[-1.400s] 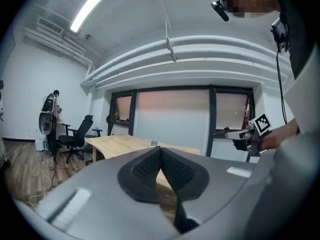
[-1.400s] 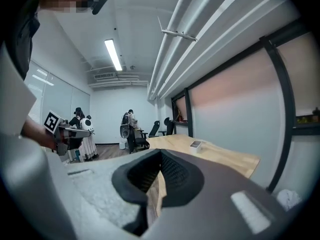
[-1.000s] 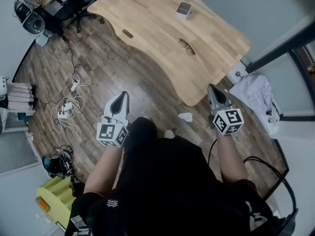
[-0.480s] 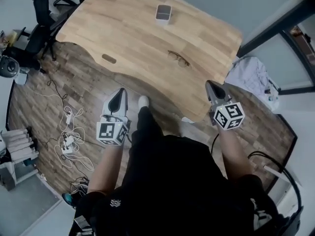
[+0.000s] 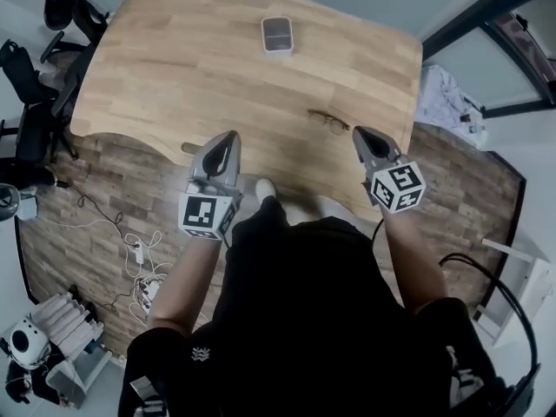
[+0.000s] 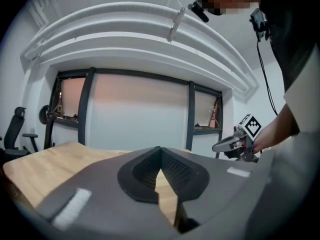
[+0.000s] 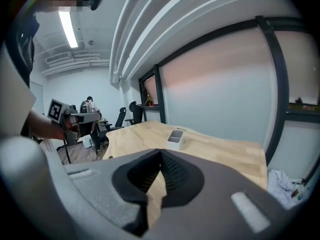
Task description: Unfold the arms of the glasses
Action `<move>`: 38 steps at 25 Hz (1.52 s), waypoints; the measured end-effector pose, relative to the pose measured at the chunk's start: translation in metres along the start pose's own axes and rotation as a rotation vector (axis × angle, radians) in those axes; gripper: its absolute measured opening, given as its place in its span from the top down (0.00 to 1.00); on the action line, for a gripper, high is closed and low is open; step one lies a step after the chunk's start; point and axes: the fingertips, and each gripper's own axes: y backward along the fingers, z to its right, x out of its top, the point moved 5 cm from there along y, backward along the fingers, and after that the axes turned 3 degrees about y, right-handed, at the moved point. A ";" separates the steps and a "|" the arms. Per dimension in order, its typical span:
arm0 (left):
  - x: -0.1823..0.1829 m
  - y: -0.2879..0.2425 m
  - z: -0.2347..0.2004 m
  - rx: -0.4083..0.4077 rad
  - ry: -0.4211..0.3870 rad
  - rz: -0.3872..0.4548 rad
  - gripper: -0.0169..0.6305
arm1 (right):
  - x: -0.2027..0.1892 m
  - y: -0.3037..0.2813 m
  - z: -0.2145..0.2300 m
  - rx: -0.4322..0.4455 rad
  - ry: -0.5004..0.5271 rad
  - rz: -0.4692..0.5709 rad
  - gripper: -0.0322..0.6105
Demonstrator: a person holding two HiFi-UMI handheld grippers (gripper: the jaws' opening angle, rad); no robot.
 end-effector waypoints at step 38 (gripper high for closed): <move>-0.117 -0.181 -0.015 -0.144 -0.019 -0.225 0.97 | -0.117 -0.157 0.047 0.259 0.346 -0.356 0.81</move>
